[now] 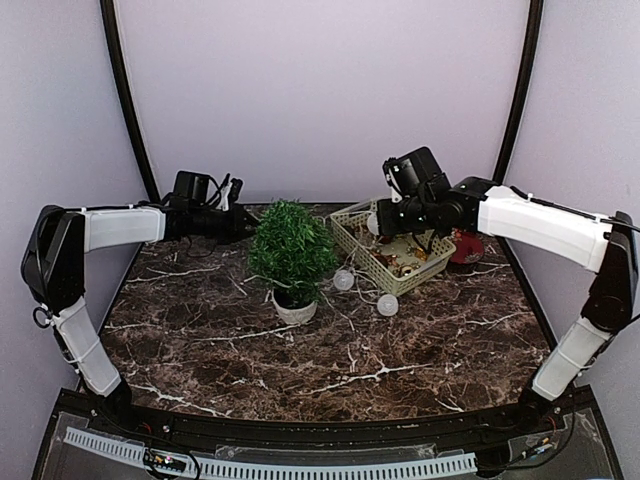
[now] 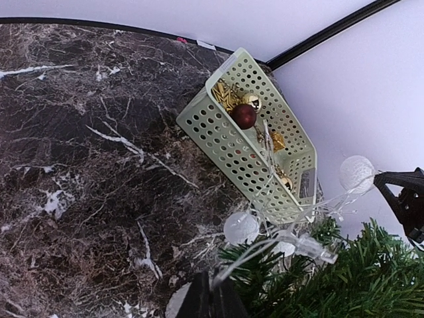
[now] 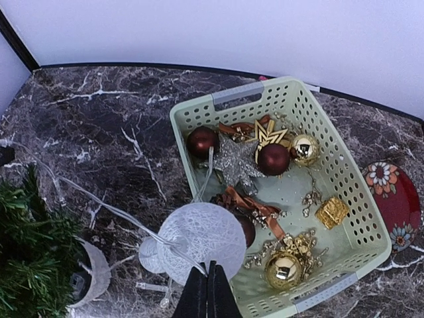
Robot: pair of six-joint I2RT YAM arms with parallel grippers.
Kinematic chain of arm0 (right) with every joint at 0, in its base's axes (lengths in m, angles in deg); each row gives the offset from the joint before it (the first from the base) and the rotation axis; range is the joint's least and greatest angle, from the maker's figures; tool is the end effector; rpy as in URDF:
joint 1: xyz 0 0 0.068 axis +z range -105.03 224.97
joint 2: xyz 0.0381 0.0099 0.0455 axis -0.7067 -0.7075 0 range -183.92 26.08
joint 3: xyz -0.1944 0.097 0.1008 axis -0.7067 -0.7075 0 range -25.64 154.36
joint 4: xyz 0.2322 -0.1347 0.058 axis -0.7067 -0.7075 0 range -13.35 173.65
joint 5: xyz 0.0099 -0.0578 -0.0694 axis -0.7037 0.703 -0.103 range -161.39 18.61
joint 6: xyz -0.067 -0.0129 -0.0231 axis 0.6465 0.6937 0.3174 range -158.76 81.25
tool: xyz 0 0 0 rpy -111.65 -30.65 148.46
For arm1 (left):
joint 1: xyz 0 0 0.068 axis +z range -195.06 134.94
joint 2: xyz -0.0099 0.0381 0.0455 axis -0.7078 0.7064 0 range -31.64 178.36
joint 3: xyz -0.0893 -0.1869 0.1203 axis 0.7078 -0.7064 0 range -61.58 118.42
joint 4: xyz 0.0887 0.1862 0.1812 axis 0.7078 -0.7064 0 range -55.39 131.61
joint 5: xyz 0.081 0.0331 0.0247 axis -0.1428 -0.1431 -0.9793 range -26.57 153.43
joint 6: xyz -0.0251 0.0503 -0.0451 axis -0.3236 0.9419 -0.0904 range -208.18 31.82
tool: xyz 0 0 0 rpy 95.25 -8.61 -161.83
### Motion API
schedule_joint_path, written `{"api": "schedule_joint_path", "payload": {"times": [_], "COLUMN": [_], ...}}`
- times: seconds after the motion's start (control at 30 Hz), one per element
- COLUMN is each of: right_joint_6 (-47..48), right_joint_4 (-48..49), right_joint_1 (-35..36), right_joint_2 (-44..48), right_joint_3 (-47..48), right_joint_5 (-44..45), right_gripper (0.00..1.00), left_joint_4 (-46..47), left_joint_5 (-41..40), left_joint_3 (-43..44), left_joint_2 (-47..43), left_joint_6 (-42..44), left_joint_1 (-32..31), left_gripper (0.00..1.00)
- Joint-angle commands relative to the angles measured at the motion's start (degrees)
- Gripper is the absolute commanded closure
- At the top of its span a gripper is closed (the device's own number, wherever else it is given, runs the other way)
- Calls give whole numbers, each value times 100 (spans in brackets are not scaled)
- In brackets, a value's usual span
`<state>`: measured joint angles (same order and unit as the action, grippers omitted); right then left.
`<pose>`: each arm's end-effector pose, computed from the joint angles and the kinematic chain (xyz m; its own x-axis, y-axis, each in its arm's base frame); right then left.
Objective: Decorate the small christmas tree
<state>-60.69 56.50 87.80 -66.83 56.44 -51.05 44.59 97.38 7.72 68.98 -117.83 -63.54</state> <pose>0.3070 0.2565 0.2730 -0.5816 -0.0616 -0.8111 -0.2363 0.9669 0.0960 0.3908 -0.1658 0.1970 -0.7518 -0.1814 -0.6339 0.4112 0.6227 -0.6658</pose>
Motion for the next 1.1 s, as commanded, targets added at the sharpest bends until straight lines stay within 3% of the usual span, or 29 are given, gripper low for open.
{"api": "schedule_joint_path", "payload": {"times": [0.0,0.27,0.53,0.67,0.87,1.07], "right_joint_6": [-68,21,201,326,270,-4], "right_joint_4": [-280,-537,-792,-768,-501,30], "right_joint_1": [-38,-38,-29,7,165,330], "right_joint_2": [229,615,1058,1221,1379,1468], "right_joint_3": [-254,-562,-790,-923,-1067,-1226], "right_joint_5": [-147,-788,-1910,-2685,-3430,-3995], "right_gripper": [100,100,100,100,100,100], "left_joint_4": [-157,-341,-860,-1052,-1142,-1562], "left_joint_5": [360,-6,-1099,-1602,-1578,-2177], "left_joint_3": [135,-123,-497,-713,-1180,-1322], "left_joint_2": [-49,-671,-1619,-2101,-2944,-3644], "left_joint_6": [290,565,767,883,1215,1468], "left_joint_1": [47,52,53,47,-74,-871], "left_gripper": [90,58,31,28,27,28]}}
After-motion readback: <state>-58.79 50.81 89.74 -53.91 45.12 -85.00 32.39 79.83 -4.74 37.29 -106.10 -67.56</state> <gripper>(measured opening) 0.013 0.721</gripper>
